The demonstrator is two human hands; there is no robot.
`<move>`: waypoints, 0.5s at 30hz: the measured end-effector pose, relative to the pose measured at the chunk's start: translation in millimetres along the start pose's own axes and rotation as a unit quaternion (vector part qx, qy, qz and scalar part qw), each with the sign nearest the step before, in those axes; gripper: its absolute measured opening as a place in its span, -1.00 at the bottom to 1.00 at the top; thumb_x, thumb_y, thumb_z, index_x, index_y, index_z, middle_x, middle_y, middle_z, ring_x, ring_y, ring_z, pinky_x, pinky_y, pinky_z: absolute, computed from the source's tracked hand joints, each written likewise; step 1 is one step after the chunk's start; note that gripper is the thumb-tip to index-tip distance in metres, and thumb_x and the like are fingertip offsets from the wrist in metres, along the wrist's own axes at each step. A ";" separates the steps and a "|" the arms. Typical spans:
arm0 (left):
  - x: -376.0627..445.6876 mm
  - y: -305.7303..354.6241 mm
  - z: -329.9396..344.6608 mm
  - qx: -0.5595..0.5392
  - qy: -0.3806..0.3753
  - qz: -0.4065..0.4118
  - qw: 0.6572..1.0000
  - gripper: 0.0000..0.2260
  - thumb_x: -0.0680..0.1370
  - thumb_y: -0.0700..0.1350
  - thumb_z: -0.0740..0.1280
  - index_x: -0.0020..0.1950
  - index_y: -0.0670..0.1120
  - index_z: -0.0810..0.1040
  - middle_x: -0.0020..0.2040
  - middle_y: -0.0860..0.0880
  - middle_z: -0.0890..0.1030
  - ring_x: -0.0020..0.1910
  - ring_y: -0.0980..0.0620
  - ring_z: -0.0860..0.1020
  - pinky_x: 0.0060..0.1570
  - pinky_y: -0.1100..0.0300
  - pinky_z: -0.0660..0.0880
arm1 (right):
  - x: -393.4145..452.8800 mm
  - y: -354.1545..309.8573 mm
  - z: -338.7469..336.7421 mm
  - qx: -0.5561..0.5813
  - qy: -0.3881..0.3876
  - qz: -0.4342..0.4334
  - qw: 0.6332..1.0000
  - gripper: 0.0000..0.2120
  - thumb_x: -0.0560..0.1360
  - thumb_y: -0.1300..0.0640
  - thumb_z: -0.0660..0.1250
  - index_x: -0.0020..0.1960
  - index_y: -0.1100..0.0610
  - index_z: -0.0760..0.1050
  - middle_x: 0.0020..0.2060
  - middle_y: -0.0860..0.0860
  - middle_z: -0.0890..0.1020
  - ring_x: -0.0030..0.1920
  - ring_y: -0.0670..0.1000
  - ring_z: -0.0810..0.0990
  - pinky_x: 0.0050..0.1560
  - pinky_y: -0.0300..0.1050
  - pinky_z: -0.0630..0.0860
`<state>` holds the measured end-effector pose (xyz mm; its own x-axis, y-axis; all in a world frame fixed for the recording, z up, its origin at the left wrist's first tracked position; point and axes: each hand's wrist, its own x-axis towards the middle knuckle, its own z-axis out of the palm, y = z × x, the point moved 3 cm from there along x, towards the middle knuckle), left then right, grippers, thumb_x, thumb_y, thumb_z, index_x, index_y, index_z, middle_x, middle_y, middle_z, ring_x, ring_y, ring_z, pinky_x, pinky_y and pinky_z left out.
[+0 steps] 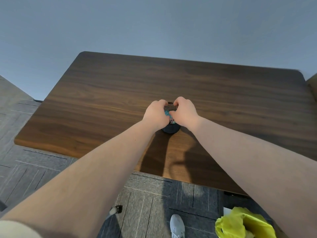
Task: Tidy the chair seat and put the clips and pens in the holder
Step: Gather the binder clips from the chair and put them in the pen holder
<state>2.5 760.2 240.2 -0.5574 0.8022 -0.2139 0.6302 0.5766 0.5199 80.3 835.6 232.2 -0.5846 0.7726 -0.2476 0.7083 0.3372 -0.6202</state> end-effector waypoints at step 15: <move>-19.9 -21.7 -14.0 0.031 -0.010 -0.004 0.999 -0.57 0.50 -0.10 0.33 0.36 -0.06 0.39 0.33 -0.11 0.43 0.25 -0.16 0.47 0.17 0.02 0.46 | -15.4 -9.8 2.4 -0.071 -0.015 -0.058 0.996 -0.65 0.51 0.21 0.29 0.29 0.16 0.41 0.22 0.16 0.45 0.09 0.18 0.53 0.02 -0.06 0.47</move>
<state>-7.7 729.6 244.7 -0.5517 0.8005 -0.2341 0.6587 0.5903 0.4665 81.4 819.1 240.3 -0.6758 0.7085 -0.2032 0.6828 0.4979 -0.5347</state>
